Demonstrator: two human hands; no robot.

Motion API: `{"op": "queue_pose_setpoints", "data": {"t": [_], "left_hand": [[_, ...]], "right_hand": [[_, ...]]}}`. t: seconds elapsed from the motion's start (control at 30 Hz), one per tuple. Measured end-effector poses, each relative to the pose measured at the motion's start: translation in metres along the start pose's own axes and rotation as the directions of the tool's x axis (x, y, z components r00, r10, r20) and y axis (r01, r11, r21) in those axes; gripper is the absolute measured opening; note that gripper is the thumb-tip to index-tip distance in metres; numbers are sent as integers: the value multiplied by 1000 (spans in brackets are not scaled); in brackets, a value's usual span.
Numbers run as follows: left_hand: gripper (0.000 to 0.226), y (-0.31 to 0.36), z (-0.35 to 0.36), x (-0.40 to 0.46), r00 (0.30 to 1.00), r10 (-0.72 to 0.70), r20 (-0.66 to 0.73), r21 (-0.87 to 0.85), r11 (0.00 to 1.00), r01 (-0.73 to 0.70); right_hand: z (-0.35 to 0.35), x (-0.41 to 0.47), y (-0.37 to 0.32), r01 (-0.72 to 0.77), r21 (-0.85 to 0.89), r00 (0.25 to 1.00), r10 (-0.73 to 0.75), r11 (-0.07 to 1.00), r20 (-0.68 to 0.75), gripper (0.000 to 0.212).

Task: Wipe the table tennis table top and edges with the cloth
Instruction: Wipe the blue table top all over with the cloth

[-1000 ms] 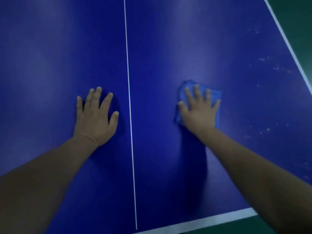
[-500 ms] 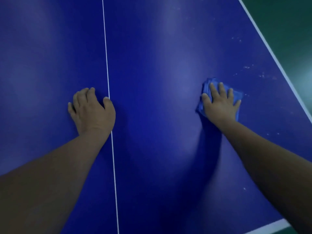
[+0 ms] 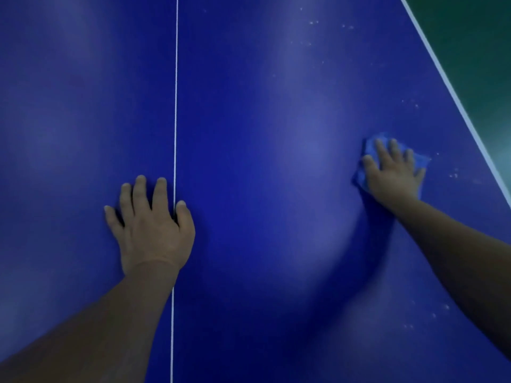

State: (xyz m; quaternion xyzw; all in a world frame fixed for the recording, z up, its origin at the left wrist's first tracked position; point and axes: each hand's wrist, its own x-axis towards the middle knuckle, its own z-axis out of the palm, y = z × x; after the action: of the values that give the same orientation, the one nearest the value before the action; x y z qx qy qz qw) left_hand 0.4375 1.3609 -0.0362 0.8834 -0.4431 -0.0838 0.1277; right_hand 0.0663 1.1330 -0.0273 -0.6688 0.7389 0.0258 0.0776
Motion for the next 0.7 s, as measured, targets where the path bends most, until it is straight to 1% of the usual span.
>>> {"op": "queue_pose_setpoints", "data": {"t": [0.03, 0.07, 0.1, 0.13, 0.17, 0.2, 0.23, 0.27, 0.3, 0.33, 0.37, 0.4, 0.43, 0.47, 0.5, 0.53, 0.57, 0.6, 0.63, 0.67, 0.7], "left_hand": [[58, 0, 0, 0, 1000, -1, 0, 4, 1000, 1], [58, 1, 0, 1, 1000, -1, 7, 9, 1000, 1], [59, 0, 0, 1, 1000, -3, 19, 10, 1000, 3], [59, -1, 0, 1, 1000, -7, 31, 10, 1000, 7], [60, -1, 1, 2, 999, -13, 43, 15, 1000, 12], [61, -1, 1, 1, 998, -17, 54, 24, 1000, 16], [64, -1, 1, 1, 998, -19, 61, 34, 999, 17], [67, -1, 1, 2, 998, -20, 64, 38, 999, 18], [69, 0, 1, 2, 998, -26, 65, 40, 999, 23], [69, 1, 0, 3, 997, -30, 68, 43, 999, 28], [69, 2, 0, 3, 997, -31, 72, 47, 998, 28], [69, 2, 0, 3, 997, -34, 73, 52, 998, 30], [69, 2, 0, 3, 997, -38, 73, 54, 998, 34], [69, 2, 0, 3, 996, -40, 73, 55, 998, 36], [68, 1, 1, 3, 996, -41, 73, 54, 998, 37], [68, 1, 1, 3, 997, -40, 72, 54, 998, 36], [67, 1, 2, 3, 997, -39, 71, 53, 998, 36], [67, 1, 2, 3, 997, -40, 70, 52, 998, 36], [67, 0, 3, 3, 997, -40, 69, 51, 998, 37], [66, 0, 3, 3, 997, -39, 67, 52, 998, 36], [66, 0, 4, 3, 997, -38, 63, 53, 998, 34]], "right_hand": [[-3, 7, 0, -92, 40, 996, 92, 995, 1, 69], [-3, 9, -9, -136, 66, 991, 137, 988, 0, 66], [-1, 6, -25, -128, 72, 992, 128, 989, -2, 64], [3, 1, -46, -59, 52, 998, 59, 997, -7, 64], [10, -9, -70, 58, 17, 998, -58, 998, -17, 64], [16, -22, -94, 209, -17, 977, -209, 978, -35, 65], [23, -39, -117, 375, -38, 926, -377, 926, -39, 67], [29, -54, -134, 538, -52, 842, -539, 842, -19, 66], [34, -63, -145, 662, -66, 748, -663, 746, 10, 65], [35, -60, -148, 732, -73, 680, -733, 677, 25, 63], [33, -47, -144, 748, -72, 662, -749, 660, 12, 63], [30, -27, -137, 704, -70, 708, -706, 707, -9, 64], [24, -6, -126, 606, -70, 793, -608, 793, -23, 67], [18, 14, -111, 475, -62, 879, -476, 878, -17, 69], [14, 28, -95, 341, -30, 940, -341, 940, -4, 69], [8, 36, -84, 229, 7, 973, -229, 973, 8, 67], [5, 36, -80, 156, 36, 988, -157, 987, 12, 65], [4, 31, -84, 123, 46, 992, -123, 991, 15, 63], [5, 22, -96, 125, 45, 992, -126, 991, 11, 63], [9, 11, -114, 165, 27, 986, -165, 986, 1, 64], [15, -2, -138, 235, -2, 972, -235, 972, -7, 66]]}}
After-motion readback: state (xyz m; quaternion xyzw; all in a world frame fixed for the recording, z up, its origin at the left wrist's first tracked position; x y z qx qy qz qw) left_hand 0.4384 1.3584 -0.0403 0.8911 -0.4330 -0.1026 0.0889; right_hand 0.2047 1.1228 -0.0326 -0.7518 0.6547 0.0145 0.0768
